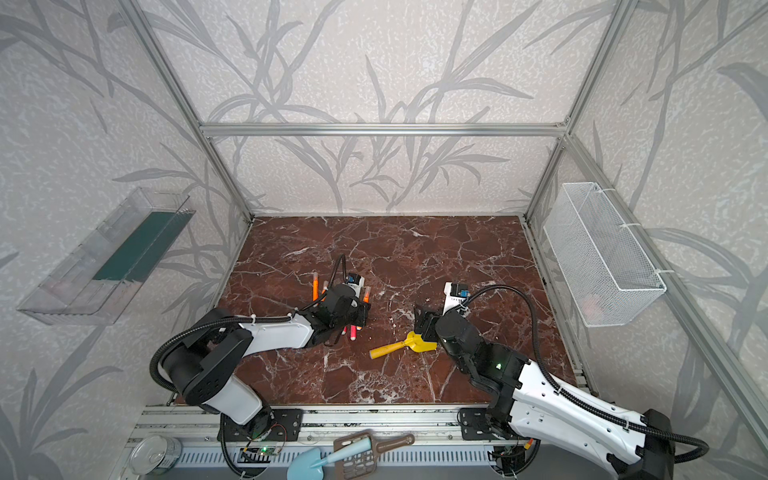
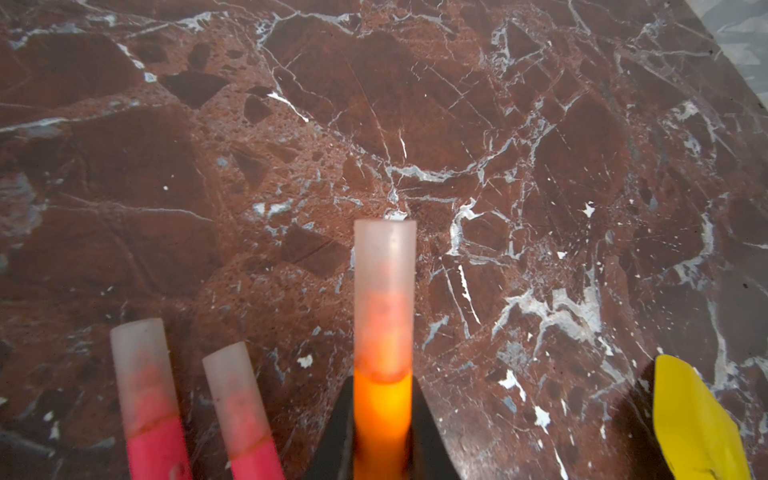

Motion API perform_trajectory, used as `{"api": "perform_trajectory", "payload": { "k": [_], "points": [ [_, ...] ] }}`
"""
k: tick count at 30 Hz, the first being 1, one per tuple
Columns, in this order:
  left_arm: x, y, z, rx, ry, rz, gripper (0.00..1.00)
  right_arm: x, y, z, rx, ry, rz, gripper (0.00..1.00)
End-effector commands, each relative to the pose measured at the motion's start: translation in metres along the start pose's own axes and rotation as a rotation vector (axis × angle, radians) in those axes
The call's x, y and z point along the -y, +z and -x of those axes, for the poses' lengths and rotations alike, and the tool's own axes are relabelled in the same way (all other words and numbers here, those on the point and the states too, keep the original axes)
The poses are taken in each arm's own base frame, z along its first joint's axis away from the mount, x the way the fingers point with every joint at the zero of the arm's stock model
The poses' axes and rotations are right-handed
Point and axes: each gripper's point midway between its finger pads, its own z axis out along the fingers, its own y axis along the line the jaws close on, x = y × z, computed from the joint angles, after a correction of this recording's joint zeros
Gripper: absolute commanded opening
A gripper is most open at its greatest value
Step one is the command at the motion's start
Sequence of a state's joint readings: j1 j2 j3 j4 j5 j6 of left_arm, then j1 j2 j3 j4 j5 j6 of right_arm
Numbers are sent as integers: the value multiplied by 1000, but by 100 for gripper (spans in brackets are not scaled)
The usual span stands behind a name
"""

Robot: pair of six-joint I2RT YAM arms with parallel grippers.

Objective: Insert the pens into the pen caps
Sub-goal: 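Lay the capped orange marker on the table with the left gripper while the right withdraws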

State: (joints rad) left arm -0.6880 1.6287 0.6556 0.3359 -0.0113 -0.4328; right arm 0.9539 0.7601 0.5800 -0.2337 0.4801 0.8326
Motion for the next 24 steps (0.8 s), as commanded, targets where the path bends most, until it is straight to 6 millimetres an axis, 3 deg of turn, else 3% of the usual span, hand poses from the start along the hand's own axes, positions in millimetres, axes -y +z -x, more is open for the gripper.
{"api": "perform_trajectory", "payload": {
  "k": [1, 9, 10, 15, 22, 24],
  "points": [
    [-3, 4, 7, 22, -10, 46, 0, 4, 0, -5, -27, -3, -5, 76],
    [-3, 9, 6, 15, -7, 61, 13, 9, -6, -1, -27, -33, -13, 83],
    [-3, 9, 7, 17, -7, 62, 14, 10, -7, 0, -26, -38, -19, 98],
    [-1, 8, 10, 23, -3, 56, 23, 21, -21, 12, -17, -50, -76, 99],
    [3, 10, 13, 17, 5, 45, 51, 24, -31, 23, -20, -100, -116, 99],
    [2, 10, 13, 19, 3, 47, 52, 24, -33, 23, -35, -108, -124, 99]
  ]
}}
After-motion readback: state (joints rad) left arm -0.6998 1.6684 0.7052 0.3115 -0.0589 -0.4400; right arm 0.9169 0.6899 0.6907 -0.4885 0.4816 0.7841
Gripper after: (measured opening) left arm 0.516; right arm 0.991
